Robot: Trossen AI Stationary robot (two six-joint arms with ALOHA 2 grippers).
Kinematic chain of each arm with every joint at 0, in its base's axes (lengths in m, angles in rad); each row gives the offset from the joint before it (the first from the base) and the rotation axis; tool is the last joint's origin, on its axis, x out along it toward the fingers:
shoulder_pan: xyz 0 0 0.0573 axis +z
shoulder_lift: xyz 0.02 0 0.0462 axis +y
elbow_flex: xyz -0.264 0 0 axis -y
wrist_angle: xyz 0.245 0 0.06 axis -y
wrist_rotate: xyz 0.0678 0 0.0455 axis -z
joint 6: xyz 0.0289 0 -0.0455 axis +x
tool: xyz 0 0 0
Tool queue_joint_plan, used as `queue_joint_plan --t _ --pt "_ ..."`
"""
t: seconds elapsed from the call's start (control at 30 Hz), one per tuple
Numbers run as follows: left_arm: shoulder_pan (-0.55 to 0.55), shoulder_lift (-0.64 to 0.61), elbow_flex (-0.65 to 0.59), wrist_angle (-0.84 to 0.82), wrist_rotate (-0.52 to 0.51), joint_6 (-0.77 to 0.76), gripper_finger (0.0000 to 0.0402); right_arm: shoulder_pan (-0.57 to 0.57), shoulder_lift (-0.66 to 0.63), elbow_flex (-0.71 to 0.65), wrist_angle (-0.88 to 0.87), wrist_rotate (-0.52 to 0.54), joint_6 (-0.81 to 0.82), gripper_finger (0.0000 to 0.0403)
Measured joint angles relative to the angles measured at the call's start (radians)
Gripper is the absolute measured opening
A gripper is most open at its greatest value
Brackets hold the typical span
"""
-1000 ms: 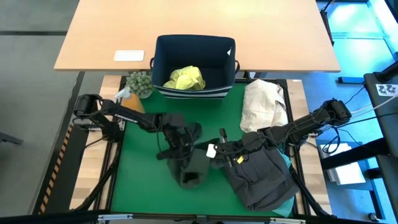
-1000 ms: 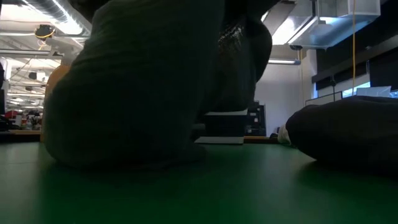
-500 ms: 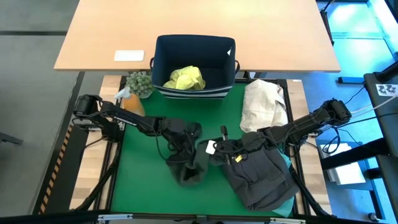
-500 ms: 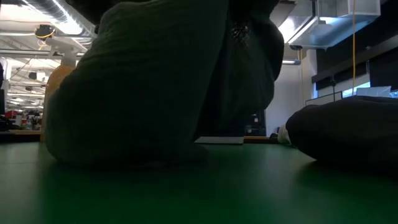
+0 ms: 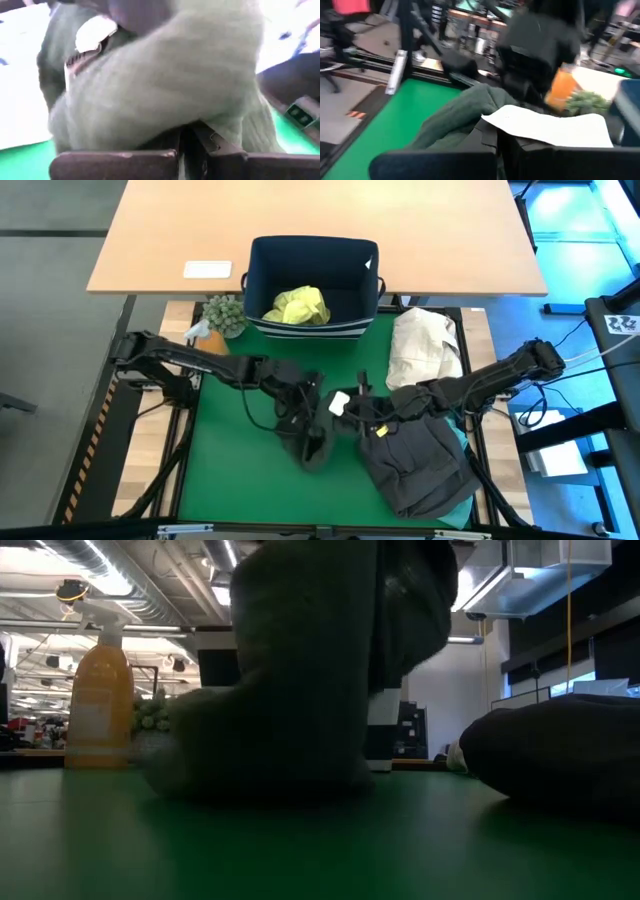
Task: Fold laundry
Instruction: Fold the green polo shirt
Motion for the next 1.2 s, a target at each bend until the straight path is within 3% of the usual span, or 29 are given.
queue_joint_plan --t 0.2,0.4,0.67,0.9,1.2 --pt "-0.048 -0.072 0.182 -0.34 -0.266 0.048 0.0002 0.0 -0.02 0.12 -0.15 0.08 -0.012 0.0001" --pt "-0.104 -0.143 0.246 -0.493 -0.447 0.043 0.0001 0.0 -0.04 0.193 -0.202 0.074 -0.047 0.0001" --pt "-0.121 -0.258 0.246 -0.487 -0.658 0.032 0.0 -0.025 -0.046 0.278 -0.202 0.124 -0.119 0.0001" --pt "-0.121 -0.31 0.246 -0.428 -0.849 0.108 0.0 -0.101 -0.046 0.319 -0.203 0.162 -0.119 0.0001" --pt "-0.121 -0.35 0.246 -0.305 -0.951 0.259 0.0 -0.212 -0.046 0.357 -0.257 0.178 -0.118 0.0001"
